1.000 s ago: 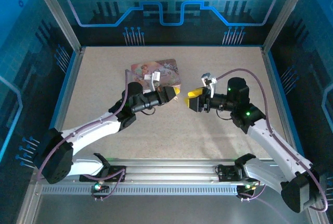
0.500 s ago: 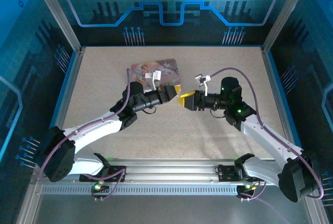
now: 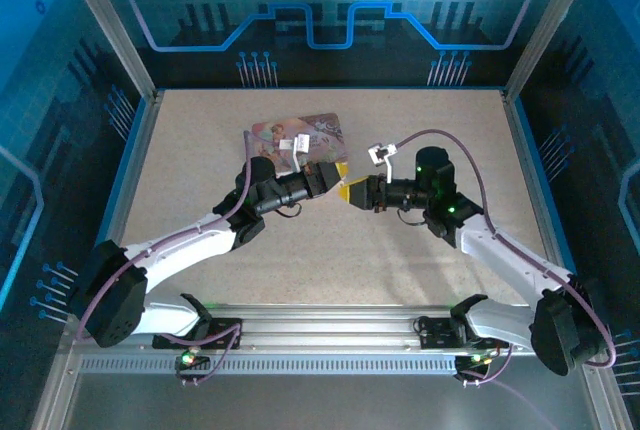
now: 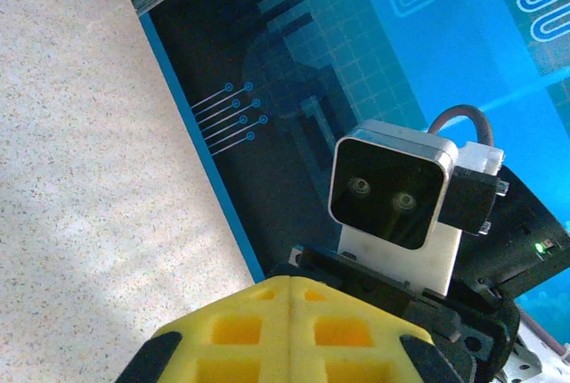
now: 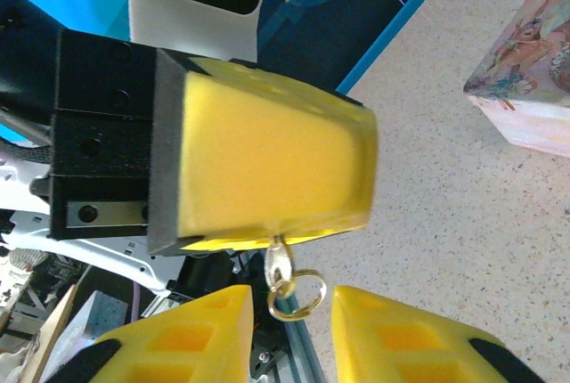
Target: Unlock the padlock with the key
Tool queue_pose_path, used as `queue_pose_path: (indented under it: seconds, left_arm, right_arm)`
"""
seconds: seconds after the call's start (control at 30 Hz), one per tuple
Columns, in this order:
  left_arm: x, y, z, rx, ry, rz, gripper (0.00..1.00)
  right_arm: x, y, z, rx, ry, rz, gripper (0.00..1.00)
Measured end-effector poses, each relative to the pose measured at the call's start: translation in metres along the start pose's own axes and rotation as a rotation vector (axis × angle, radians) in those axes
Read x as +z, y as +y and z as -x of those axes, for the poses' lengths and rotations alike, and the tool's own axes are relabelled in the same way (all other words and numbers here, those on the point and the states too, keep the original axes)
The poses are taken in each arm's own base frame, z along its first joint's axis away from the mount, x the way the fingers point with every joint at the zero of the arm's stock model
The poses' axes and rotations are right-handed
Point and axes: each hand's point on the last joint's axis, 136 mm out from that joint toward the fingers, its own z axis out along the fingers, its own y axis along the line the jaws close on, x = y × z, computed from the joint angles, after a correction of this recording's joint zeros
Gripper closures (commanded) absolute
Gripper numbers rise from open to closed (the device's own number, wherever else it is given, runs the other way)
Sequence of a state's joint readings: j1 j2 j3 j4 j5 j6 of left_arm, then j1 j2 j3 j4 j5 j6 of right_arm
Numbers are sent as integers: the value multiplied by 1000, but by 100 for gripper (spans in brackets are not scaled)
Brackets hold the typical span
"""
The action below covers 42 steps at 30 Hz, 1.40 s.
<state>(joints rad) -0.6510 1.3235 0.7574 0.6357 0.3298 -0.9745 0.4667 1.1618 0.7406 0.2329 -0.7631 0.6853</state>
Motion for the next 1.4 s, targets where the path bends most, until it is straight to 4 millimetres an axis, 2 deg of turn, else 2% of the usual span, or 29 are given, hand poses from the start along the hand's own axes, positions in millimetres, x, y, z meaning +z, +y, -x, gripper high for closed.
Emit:
queue_pose_path:
  seconds: [0.27,0.6,0.8,0.87,0.93,1.03,1.17,1.3,1.4]
  left_arm:
    - [0,0,0,-17,-1,-1,100]
    - [1,4,-2,-22,1,2,100]
    - [1,4,-1,-19,-4,-3,100]
    - [1,4,-1,-19,-4,-3,91]
    - [1,5,-2,-19,-1,0,74]
    - [1,6,-3,-23,3,9,62]
    - [-8,15,-3,-48,13,69,55]
    - [-26,18,8,-83,-12,164,44]
    - [-38,14,16,-131,-29,242,42]
  right_arm:
    - [0,-1,2,3,-7,-3,82]
    - [0,-1,6,7,-24,-11,83]
    - [0,-1,8,5,-28,-12,99]
    - [0,-2,7,9,-24,-16,100]
    - [0,-3,6,2,-21,-26,100]
    - [-1,-9,4,-18,-10,-70,100]
    - [-2,-13,-1,-93,21,-158,100]
    - [2,-5,-7,-276,77,-265,100]
    - [5,1,-9,-451,111,-348,100]
